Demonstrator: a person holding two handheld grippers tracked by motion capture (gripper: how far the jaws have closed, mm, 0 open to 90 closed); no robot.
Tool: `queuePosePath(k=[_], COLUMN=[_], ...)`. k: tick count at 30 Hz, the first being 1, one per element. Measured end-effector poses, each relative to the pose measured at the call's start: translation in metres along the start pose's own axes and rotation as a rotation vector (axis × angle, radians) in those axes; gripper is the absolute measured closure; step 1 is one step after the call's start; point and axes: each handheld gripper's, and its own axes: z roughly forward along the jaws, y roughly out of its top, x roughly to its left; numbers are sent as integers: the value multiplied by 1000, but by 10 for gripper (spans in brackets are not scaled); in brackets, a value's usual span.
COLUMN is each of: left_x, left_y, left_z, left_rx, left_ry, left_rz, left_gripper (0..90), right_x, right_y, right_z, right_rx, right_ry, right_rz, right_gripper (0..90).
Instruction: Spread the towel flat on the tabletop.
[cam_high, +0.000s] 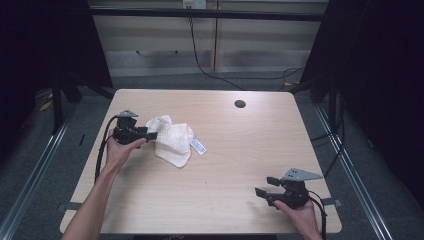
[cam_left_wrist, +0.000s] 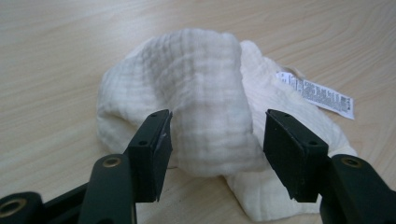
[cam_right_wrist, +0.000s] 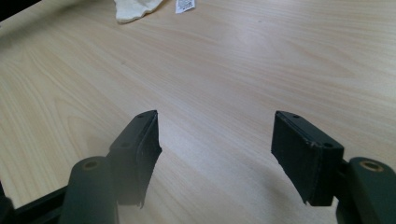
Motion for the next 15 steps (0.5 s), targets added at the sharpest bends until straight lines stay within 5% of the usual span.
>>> queuePosePath(k=[6, 10, 15], left_x=[-4, -8, -12], left_y=[-6, -10, -19], left_z=[15, 21, 25], left_rx=[61, 76, 77], left_ry=[8, 6, -11], left_rz=[24, 36, 15], left_gripper=[538, 758, 815], right_x=[0, 1, 1], right_y=[0, -1, -1], right_z=[0, 0, 0], right_rx=[7, 12, 15], right_ry=[-6, -7, -5], right_rz=[4, 2, -2], right_gripper=[325, 325, 325])
